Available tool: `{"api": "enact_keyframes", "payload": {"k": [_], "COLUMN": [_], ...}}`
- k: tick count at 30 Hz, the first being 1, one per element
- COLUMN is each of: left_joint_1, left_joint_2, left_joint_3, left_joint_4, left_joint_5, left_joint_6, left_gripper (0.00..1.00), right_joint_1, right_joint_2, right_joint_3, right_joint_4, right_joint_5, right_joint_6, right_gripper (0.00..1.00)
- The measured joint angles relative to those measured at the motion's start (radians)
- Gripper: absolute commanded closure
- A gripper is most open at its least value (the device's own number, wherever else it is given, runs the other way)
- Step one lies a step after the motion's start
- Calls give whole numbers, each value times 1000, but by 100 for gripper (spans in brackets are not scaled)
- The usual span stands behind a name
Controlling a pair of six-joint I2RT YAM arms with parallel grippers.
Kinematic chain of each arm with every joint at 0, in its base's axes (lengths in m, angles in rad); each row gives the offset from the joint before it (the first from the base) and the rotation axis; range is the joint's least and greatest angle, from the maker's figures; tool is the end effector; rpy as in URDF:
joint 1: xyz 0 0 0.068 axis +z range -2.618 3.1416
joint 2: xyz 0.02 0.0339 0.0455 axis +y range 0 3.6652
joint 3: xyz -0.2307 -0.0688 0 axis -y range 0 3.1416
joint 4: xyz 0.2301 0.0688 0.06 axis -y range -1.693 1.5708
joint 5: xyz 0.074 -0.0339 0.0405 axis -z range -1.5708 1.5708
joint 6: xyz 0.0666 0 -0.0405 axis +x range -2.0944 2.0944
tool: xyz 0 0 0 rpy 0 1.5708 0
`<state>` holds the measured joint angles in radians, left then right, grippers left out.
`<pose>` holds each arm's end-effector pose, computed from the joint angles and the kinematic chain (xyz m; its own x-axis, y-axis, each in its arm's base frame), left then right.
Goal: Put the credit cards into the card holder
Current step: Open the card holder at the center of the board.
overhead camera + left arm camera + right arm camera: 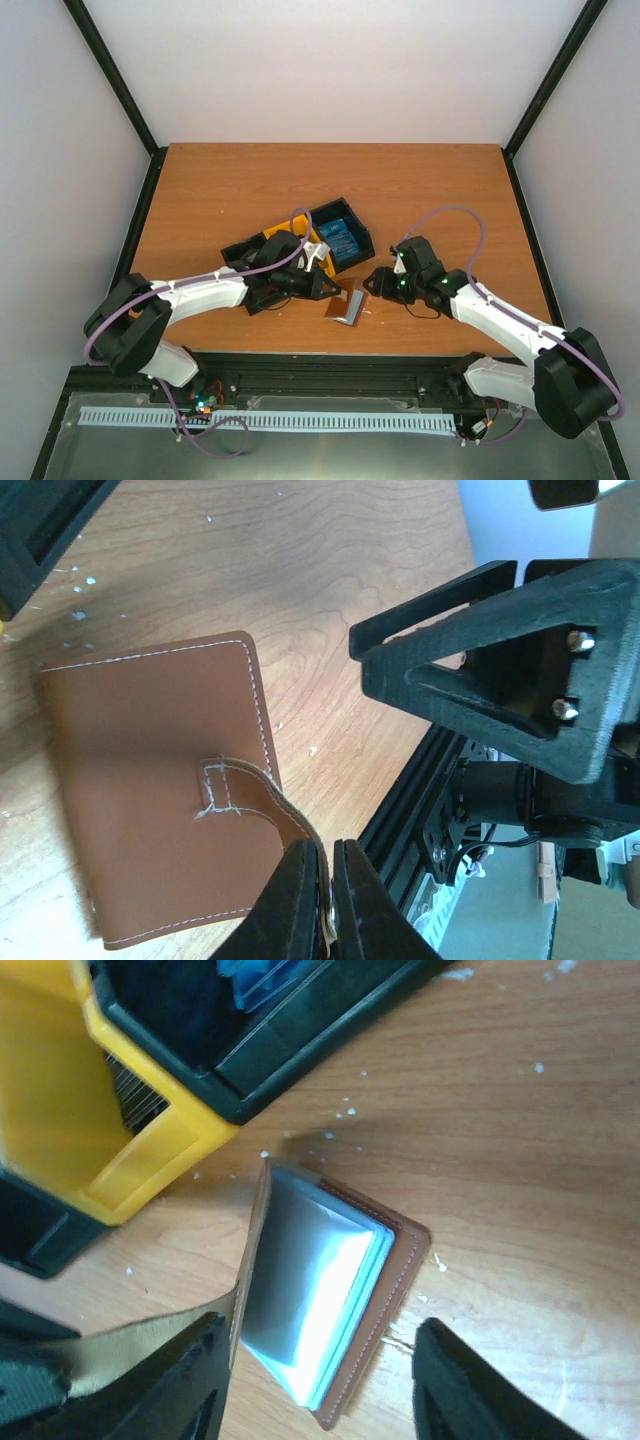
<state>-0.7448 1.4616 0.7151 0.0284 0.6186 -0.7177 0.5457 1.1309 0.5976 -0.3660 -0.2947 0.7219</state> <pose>0.1952 -0.2325 0.1462 -0.9387 0.1367 -0.3164 0.3397 0.5215 -0.7827 0.1918 0.1391 0.1491 -0.9325 0.1735 -0.3167 -0.0465 0.8120 0.5818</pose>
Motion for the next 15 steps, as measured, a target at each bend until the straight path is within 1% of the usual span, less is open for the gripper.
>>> {"api": "enact_keyframes", "payload": {"k": [2,5,10,15], "left_joint_1": [0,1,1,-8], "left_joint_2": [0,4,34,117], "left_joint_3": [0,2,47,169], "left_joint_4": [1,2,-2,-8], "left_joint_5": [8,31,66,114], "left_joint_6": [0,-4,-10,-28], "left_gripper": [100,99,99,99], "right_joint_1": [3,5,6,5], "right_joint_2": [10,27,50,52], "right_joint_3": [-5,-10,-8,5], "right_joint_4": [-2,-12,-73,-147], "right_joint_5": [1,12,70,148], "right_joint_6": [7,28,51,60], "right_gripper": [66,73,75,74]}}
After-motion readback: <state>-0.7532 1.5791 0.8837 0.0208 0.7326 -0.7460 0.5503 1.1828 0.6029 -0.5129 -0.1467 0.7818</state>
